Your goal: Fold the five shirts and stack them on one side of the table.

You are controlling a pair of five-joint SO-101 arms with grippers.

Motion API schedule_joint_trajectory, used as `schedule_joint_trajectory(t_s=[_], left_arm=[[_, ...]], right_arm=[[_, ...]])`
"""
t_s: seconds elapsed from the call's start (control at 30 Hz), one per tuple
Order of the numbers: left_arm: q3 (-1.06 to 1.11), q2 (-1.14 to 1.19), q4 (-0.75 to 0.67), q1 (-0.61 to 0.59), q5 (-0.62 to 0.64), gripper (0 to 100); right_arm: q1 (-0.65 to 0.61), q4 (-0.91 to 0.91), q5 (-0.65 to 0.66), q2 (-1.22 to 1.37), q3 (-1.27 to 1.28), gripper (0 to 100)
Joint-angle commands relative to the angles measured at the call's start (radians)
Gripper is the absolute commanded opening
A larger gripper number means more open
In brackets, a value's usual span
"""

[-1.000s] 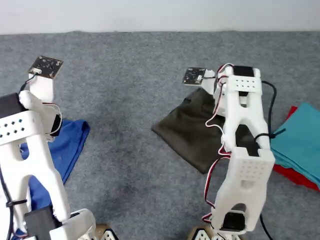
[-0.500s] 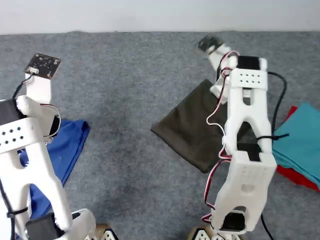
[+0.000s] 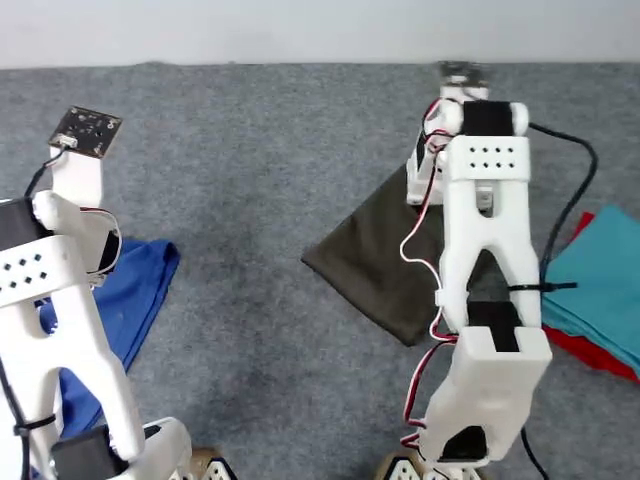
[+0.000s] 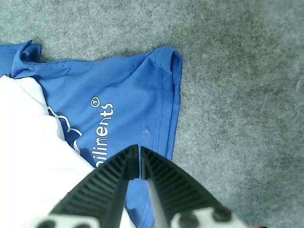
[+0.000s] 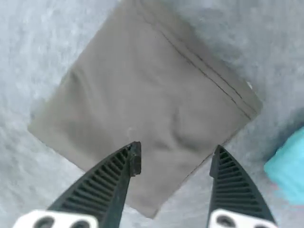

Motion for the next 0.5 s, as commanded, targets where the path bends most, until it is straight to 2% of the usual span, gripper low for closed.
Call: schedule_joint_trajectory(t_s=[0.0, 0.27, 0.47], left_arm=[[-0.005, -0.037, 0.025, -0.003, -0.003, 2], [-0.005, -0.038, 0.026, -0.003, -0.003, 2], [-0.005, -0.038, 0.026, -0.003, -0.003, 2]], right_arm=[[-0.016, 0.044, -0.100, -0.124, -0.034, 24.0], [-0.096, 0.008, -0.253, -0.341, 0.244, 25.2], [-0.093, -0.183, -0.419, -0.351, 0.519, 43.9]])
